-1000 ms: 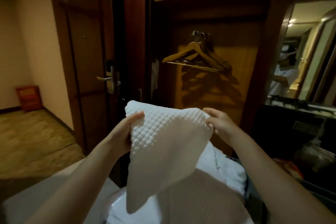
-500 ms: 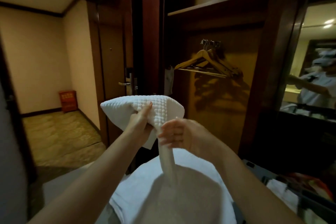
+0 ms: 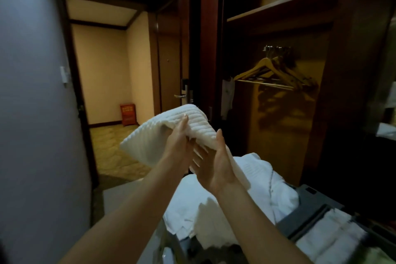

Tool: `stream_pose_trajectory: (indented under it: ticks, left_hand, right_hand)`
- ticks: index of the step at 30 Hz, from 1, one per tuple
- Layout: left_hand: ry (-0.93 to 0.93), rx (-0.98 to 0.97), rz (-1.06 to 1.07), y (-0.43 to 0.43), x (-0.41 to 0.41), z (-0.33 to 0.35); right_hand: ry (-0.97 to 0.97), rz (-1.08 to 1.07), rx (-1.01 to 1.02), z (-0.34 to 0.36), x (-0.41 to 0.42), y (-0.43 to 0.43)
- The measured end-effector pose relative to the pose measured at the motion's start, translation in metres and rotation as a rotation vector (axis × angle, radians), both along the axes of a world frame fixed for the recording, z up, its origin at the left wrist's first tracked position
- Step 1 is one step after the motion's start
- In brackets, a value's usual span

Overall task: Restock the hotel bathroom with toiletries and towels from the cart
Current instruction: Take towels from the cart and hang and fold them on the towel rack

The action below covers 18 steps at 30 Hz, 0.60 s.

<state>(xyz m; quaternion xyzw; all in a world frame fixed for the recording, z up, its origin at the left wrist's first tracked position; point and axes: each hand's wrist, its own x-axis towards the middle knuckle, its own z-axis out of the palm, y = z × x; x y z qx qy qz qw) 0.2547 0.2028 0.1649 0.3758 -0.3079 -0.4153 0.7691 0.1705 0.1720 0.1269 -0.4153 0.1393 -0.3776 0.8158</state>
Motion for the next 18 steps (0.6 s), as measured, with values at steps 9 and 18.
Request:
stream_pose_trajectory:
  ticks: [9, 18]
  left_hand:
    - [0.278, -0.108, 0.226, 0.099, 0.023, -0.027]
    - [-0.134, 0.032, 0.403, 0.205, 0.062, -0.031]
  right_hand:
    - [0.166, -0.037, -0.125, 0.002, 0.012, 0.03]
    - [0.195, -0.024, -0.491, 0.009, 0.031, 0.085]
